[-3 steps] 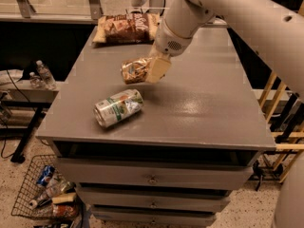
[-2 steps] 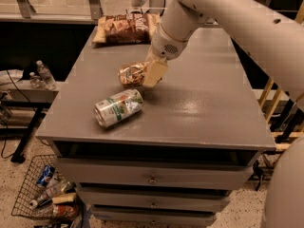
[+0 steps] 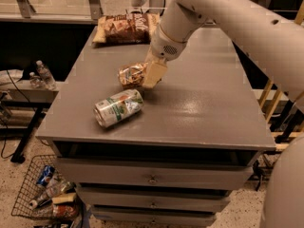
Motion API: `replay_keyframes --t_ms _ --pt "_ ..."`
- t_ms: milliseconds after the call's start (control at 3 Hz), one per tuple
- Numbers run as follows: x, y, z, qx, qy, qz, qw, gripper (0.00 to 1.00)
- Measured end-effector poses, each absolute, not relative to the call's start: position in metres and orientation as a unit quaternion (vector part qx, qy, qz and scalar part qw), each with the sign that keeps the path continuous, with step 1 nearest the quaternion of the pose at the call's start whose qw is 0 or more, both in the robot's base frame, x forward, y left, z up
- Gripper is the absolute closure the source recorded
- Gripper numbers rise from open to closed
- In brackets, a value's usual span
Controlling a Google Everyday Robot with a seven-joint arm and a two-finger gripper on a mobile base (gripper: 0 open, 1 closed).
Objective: Move orange can near 7up can
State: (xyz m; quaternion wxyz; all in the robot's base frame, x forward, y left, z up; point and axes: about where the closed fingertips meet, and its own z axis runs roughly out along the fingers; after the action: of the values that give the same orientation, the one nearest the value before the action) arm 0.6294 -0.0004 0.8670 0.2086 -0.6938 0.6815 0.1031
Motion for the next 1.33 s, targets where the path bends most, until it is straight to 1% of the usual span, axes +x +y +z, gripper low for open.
replay_keyframes --t_ms 667,1000,1333 --pt "0.6294 0.0023 0.8635 -0.695 0.681 0.105 0.207 0.05" --pt "0.6294 0.0032 0.8623 -0.696 0.680 0.106 0.206 0.00" --pt "0.6293 0.0032 0.8623 -0.696 0.680 0.106 0.206 0.00"
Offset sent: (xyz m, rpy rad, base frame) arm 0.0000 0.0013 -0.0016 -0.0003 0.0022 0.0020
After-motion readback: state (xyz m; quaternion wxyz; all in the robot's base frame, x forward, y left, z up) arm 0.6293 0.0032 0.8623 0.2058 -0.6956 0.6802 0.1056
